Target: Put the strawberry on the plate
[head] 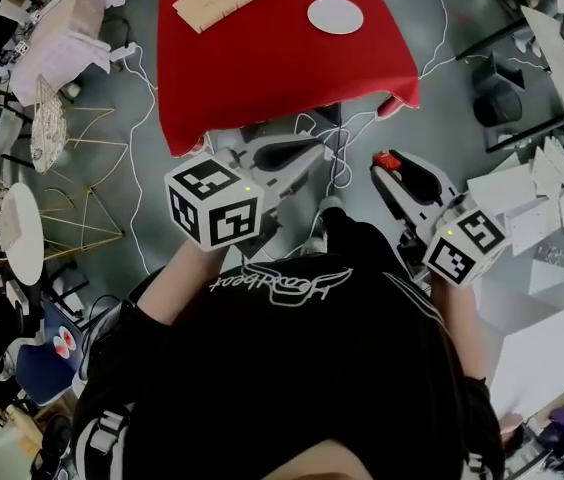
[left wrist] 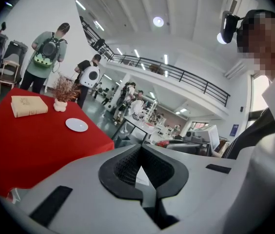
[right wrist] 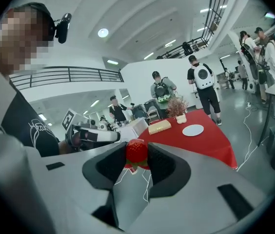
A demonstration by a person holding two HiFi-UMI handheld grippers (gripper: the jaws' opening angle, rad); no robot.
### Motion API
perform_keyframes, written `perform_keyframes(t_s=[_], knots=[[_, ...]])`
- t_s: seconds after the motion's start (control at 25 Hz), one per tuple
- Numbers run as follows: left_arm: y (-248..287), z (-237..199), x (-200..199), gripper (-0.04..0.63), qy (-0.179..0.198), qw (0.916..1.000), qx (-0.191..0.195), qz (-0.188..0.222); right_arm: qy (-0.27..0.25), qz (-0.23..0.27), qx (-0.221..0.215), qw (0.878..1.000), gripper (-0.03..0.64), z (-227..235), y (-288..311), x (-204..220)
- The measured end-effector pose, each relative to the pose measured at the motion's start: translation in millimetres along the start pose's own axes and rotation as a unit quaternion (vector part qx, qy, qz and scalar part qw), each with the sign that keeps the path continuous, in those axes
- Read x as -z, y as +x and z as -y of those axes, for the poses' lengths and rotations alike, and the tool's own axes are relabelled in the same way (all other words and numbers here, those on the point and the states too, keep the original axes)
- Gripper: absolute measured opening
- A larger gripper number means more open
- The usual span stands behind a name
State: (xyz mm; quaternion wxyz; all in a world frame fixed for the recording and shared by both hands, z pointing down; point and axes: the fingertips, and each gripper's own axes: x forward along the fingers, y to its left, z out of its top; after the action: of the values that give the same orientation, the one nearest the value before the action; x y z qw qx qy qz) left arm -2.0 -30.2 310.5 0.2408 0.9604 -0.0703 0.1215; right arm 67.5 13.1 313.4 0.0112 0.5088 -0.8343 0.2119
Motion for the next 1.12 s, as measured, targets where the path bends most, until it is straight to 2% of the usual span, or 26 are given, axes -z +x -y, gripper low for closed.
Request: perform_keyframes(t_s=[0.28, 0.56, 0.72, 0.92, 1.12], knots=[[-3.4, -25.4, -18.4, 0.006, 0.0, 0.9993, -0.024, 0.03, -0.02, -0.016, -0.034, 0.999, 0.129, 5.1, 28.9, -13.9], [6.0, -68.0, -47.0, 0.006, 0.009, 0.9981, -0.04, 0.046, -0.018, -0.018, -0.073, 0.997, 0.129, 33.8, 84.1, -37.3], [25.7, -103.1, -57.7, 0.006, 0.012, 0.9981, -0.05, 0.033, -0.01, -0.021, -0.082, 0.996, 0.129, 68.0, 117.3, -51.1], [63.1, -163.1, -71.9, 0.006, -0.01, 0.9978, -0.065, 0.006, 0.002, -0.031, -0.088, 0.996, 0.129, 125.3, 163.4, -72.4], [95.6, -219.5, -96.1, 0.006, -0.026, 0.9973, -0.069, 0.0, 0.007, -0.041, -0.089, 0.995, 0.129, 181.7, 210.2, -84.6]])
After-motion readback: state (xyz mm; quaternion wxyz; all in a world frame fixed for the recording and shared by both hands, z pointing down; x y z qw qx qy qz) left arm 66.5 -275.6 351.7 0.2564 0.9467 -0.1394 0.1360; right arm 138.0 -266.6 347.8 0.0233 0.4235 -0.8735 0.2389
